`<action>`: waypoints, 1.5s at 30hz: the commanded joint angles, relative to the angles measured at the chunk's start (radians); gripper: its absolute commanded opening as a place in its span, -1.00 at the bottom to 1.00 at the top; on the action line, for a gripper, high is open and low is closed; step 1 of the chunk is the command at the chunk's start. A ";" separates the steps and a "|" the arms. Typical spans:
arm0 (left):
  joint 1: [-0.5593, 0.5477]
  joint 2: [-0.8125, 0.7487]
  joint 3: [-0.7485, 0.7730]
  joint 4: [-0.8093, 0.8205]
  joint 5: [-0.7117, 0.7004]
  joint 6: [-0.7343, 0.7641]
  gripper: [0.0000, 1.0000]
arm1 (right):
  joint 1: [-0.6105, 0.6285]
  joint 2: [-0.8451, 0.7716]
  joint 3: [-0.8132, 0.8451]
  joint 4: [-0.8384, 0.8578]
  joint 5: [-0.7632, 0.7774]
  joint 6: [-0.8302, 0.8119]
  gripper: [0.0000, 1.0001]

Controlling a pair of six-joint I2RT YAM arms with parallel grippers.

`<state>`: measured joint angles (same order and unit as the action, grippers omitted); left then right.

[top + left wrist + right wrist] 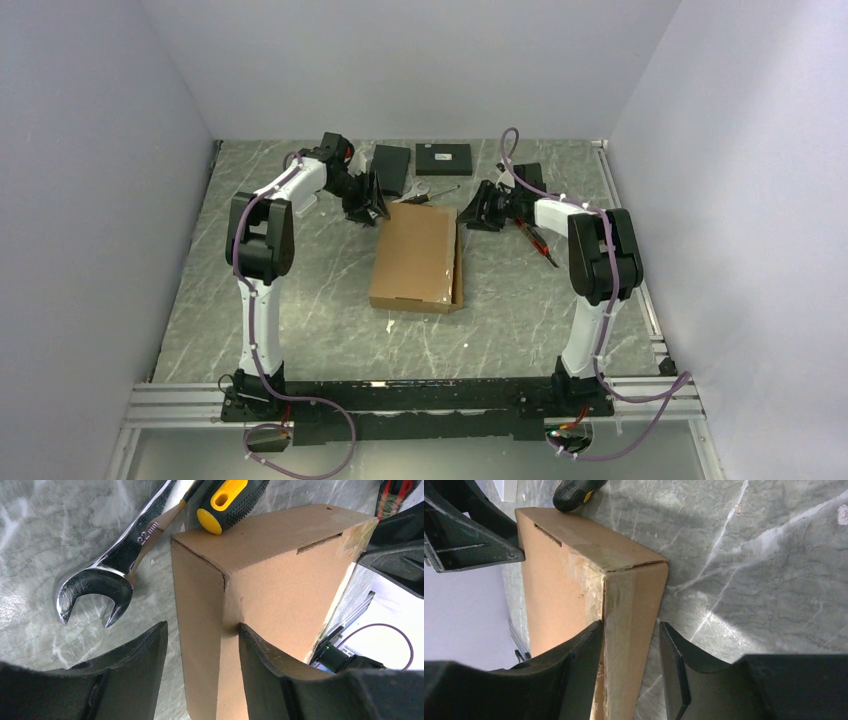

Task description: Unpack the express box

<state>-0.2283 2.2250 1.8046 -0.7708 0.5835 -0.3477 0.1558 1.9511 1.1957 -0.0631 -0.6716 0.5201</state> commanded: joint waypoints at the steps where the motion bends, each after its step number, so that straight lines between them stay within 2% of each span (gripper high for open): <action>1: 0.005 0.007 -0.051 0.037 -0.053 0.038 0.15 | -0.004 0.007 0.057 0.019 0.026 -0.010 -0.07; 12: 0.004 0.022 -0.062 0.013 -0.156 0.038 0.09 | -0.005 -0.031 0.022 -0.116 0.314 -0.032 -0.32; 15: 0.004 0.019 -0.066 0.013 -0.158 0.038 0.08 | -0.006 -0.051 -0.020 -0.095 0.322 -0.031 -0.33; 18: 0.002 0.011 -0.071 0.020 -0.152 0.038 0.08 | -0.004 -0.056 -0.024 -0.074 0.260 -0.033 -0.33; 22: -0.007 0.002 -0.076 0.026 -0.138 0.041 0.07 | 0.017 -0.097 -0.025 -0.068 0.192 -0.038 -0.24; 30: -0.022 -0.008 -0.068 0.027 -0.122 0.037 0.08 | 0.061 -0.302 -0.227 0.013 0.148 0.031 0.22; 34: -0.028 -0.015 -0.067 0.029 -0.106 0.033 0.08 | 0.098 -0.370 -0.355 0.058 0.192 0.078 0.25; 43: -0.051 -0.042 -0.048 0.001 -0.129 0.079 0.18 | 0.142 -0.388 -0.459 0.116 0.303 0.061 0.02; 45: -0.060 -0.063 -0.051 -0.003 -0.169 0.102 0.19 | 0.145 -0.377 -0.457 0.118 0.303 0.052 -0.10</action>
<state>-0.2462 2.1956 1.7664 -0.7238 0.5411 -0.3256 0.2962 1.5734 0.7376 -0.0208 -0.4168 0.5877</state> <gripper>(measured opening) 0.592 0.492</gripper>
